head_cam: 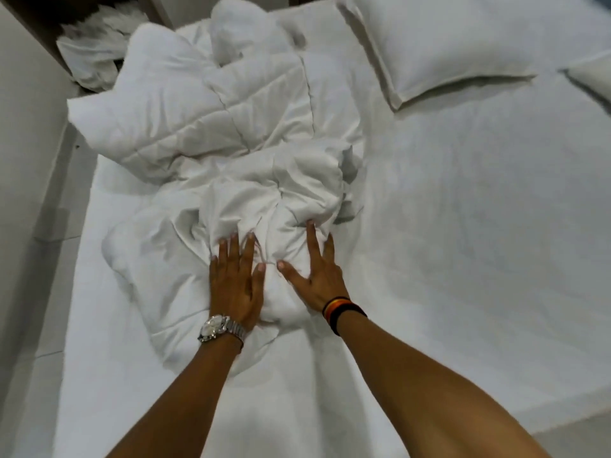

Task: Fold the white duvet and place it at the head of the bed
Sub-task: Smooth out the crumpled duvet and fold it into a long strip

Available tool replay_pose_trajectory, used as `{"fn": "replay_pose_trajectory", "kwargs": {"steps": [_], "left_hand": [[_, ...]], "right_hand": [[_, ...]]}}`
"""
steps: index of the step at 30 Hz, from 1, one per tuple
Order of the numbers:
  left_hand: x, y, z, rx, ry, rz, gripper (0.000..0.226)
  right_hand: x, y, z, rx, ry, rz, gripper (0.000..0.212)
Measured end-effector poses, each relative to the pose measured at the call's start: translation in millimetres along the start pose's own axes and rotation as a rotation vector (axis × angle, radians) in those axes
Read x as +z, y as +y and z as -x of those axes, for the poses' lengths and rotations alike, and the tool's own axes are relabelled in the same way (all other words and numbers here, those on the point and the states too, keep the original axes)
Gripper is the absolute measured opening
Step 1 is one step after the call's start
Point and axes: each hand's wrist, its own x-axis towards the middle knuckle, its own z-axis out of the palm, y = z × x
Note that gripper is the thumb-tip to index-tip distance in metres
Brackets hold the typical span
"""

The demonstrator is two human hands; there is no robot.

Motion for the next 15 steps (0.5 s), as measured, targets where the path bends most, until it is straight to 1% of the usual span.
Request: {"fn": "replay_pose_trajectory", "kwargs": {"steps": [2, 4, 7, 11, 15], "left_hand": [[6, -5, -2, -0.007, -0.003, -0.006, 0.064], [7, -7, -3, -0.017, -0.008, -0.014, 0.063], [0, -8, -2, -0.032, -0.036, -0.002, 0.064], [-18, 7, 3, 0.019, -0.071, 0.008, 0.068], [-31, 54, 18, 0.076, -0.097, 0.060, 0.070]], "right_hand": [[14, 2, -3, 0.023, 0.007, -0.058, 0.099], [23, -2, -1, 0.027, 0.058, -0.072, 0.096], [21, -15, 8, 0.037, 0.101, -0.089, 0.093], [-12, -32, 39, 0.022, 0.149, -0.062, 0.091], [-67, -33, 88, 0.010, 0.213, -0.021, 0.092]]}}
